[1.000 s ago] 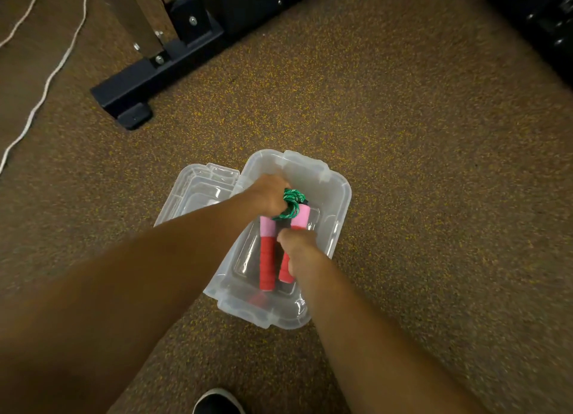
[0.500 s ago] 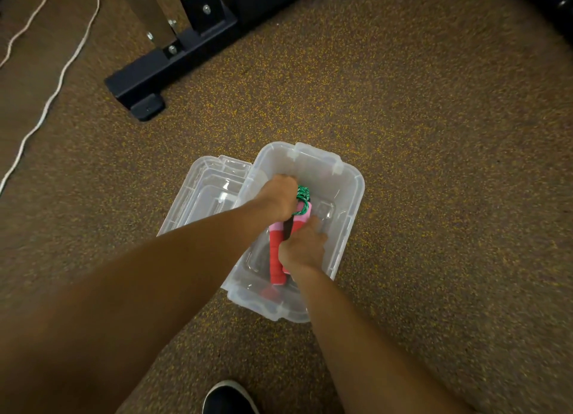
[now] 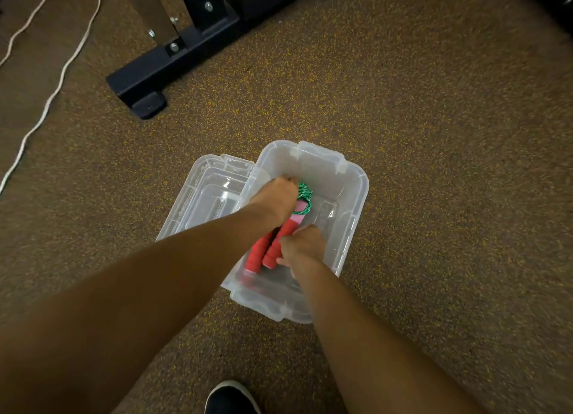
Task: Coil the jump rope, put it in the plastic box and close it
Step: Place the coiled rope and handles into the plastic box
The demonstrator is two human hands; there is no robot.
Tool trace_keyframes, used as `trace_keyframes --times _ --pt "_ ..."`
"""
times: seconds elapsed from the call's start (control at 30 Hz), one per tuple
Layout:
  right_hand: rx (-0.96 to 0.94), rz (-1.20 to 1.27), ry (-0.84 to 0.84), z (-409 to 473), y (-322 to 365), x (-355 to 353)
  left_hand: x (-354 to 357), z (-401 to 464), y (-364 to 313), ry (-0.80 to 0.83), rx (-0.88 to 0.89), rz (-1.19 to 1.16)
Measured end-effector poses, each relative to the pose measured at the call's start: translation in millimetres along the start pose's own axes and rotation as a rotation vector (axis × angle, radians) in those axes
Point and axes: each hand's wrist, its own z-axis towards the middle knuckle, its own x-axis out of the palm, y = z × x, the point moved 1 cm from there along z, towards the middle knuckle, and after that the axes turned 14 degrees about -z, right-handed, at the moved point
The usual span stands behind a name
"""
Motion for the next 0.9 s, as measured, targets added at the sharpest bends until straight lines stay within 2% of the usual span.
trace_keyframes --times 0.2,0.33,0.5,0.63,0.8,0.9 --pt "-0.091 -0.024 -0.051 -70 38 -42 3 -2 2 0.003 0.001 -0.094" --pt "-0.257 -0.068 -0.119 -87 51 -58 -14 -14 -5 0.013 0.008 -0.085" --pt "-0.442 -0.215 -0.190 -114 59 -92 -56 -49 -11 0.025 0.119 -0.108" --pt "-0.600 -0.268 -0.218 -140 69 -108 -102 -97 -14 -0.137 0.148 -0.249" --pt "-0.727 -0.294 -0.215 -164 89 -106 -132 -139 26 -0.388 0.080 -0.401" --pt "-0.739 -0.325 -0.192 -169 96 -96 -125 -147 65 -0.414 -0.019 -0.427"
